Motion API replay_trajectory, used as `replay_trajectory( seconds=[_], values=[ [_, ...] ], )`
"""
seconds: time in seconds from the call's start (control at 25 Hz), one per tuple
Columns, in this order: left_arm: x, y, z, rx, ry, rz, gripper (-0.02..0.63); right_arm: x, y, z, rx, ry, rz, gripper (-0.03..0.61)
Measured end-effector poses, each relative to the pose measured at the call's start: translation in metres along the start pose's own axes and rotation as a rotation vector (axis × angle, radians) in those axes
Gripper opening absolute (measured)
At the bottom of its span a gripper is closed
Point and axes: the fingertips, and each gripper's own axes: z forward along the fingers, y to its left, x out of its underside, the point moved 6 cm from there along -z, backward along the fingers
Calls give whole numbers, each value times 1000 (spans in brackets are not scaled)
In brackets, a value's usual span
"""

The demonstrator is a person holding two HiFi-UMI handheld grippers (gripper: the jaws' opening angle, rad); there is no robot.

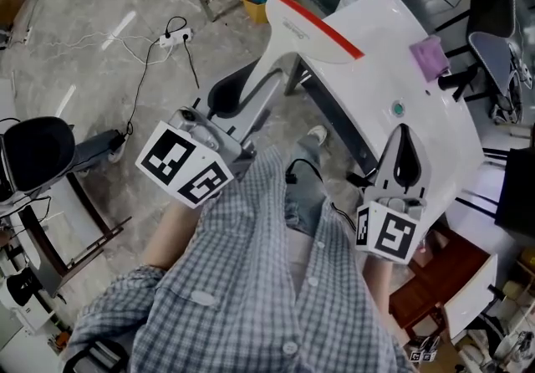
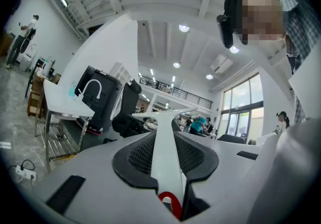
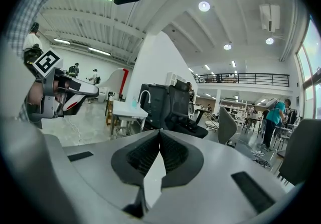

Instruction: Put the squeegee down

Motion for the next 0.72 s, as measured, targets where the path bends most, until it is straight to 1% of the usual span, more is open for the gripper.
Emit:
replay_trajectory(
  seconds=[0.36,0.72],
  values=[
    [5,14,50,13,28,-6,100,3,-22,39,-12,18,0,9],
    [9,17,107,26,56,-11,100,9,-56,67,-2,39,12,9]
  ],
)
